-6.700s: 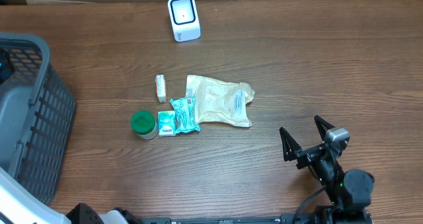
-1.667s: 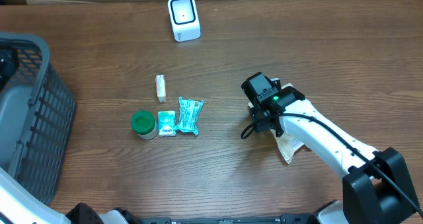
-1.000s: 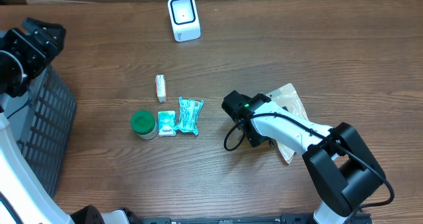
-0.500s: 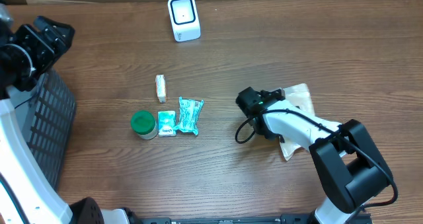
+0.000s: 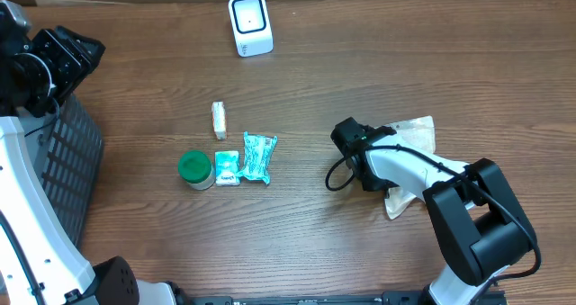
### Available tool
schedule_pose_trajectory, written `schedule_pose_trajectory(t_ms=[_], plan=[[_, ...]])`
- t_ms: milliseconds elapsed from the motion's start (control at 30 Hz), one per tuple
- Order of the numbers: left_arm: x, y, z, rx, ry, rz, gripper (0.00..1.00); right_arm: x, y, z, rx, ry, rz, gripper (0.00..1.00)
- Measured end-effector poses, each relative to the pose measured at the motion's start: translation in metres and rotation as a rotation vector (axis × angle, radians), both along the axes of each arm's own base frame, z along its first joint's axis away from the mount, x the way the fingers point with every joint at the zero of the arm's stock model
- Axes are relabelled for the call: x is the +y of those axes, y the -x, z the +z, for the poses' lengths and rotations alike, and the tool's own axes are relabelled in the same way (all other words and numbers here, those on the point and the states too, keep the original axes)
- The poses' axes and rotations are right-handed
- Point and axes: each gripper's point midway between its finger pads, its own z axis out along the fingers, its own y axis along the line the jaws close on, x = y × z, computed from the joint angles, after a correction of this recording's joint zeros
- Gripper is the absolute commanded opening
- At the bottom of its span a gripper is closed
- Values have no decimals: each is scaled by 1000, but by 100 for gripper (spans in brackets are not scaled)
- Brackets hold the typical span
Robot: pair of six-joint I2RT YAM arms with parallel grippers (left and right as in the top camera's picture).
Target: Scan the item barcode
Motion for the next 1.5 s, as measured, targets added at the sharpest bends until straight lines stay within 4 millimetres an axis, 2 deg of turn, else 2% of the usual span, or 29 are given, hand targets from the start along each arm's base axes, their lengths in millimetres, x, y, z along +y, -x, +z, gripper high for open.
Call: schedule_pose_trajectory(t_ms=[133, 200, 300, 400, 500, 567, 633, 733, 933, 1033, 1100, 1133, 1233, 1367, 1500], plan=[[0, 0, 0, 0, 0, 0, 55, 28, -2, 4, 50, -152, -6, 4], [0, 0, 0, 0, 0, 0, 53, 53, -5, 13, 70, -284, 7, 4], [-1, 1, -1, 7, 0, -5, 50, 95, -14, 42, 50, -520, 42, 4], [-5, 3, -3, 16, -1, -19, 49, 131, -27, 88, -20, -779, 90, 4], [-14, 2, -4, 23, -8, -55, 46, 149, -34, 124, -57, -995, 116, 4], [-22, 2, -5, 27, -12, -85, 45, 159, -41, 138, -67, -1138, 133, 4], [-30, 2, -6, 32, -18, -113, 45, 163, -46, 141, -74, -1244, 141, 4], [-39, 4, -8, 47, -29, -147, 44, 159, -43, 127, -49, -1346, 100, 4], [-62, 3, -10, 53, -58, -223, 43, 130, -28, 73, 36, -1426, -80, 4], [-76, 2, -10, 52, -67, -266, 43, 115, -28, 64, 37, -1422, -133, 19], [-85, 1, -9, 49, -70, -292, 43, 105, -30, 60, 24, -1398, -160, 40], [-92, 0, -10, 48, -72, -311, 43, 97, -31, 57, 16, -1372, -167, 45], [-104, -1, -12, 54, -73, -346, 41, 81, -30, 47, 5, -1304, -209, 47], [-127, -6, -23, 83, -72, -411, 35, 54, -28, 36, -5, -1210, -283, 61], [-157, -14, -42, 131, -83, -492, 25, 41, -19, 40, 43, -1146, -319, 66]])
